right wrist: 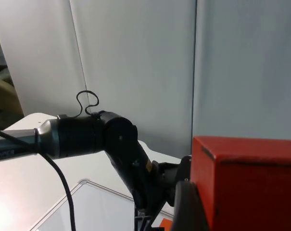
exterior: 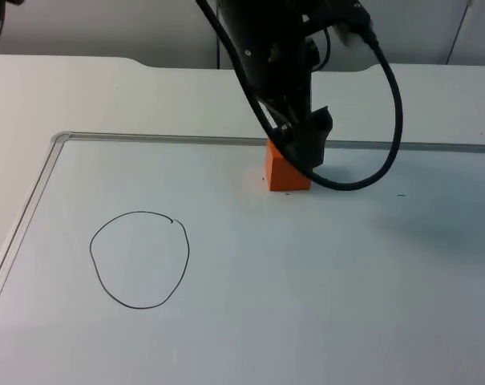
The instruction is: Pick up one cube with the left hand and another cube with the right hand. First place the cube in the right hand at the target position, then stack the cube in the left hand on top.
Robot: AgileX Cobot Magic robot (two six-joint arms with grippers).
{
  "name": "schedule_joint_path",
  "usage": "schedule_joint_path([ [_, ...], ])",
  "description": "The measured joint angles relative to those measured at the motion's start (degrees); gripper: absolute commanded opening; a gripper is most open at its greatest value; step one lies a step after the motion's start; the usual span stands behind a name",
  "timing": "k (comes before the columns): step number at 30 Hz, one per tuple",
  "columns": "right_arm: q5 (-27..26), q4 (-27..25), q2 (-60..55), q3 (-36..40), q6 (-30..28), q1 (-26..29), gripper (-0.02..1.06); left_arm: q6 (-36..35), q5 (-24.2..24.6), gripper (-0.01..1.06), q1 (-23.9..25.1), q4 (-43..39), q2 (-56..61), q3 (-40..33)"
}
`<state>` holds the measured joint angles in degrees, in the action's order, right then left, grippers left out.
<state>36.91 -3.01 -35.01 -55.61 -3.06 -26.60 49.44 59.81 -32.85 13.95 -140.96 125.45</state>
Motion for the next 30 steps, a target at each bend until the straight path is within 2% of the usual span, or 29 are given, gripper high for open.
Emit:
schedule_joint_path([
  [8, 0.04, 0.00, 0.00, 0.00, 0.00, 0.00, 0.00, 2.74, 0.40, 1.04, 0.00, 0.00, -2.40, 0.00],
  [30, 0.13, -0.11, 0.00, 0.00, 0.00, 0.00, 0.00, 6.31, -4.00, 1.04, 0.00, 2.59, -4.70, 0.00],
])
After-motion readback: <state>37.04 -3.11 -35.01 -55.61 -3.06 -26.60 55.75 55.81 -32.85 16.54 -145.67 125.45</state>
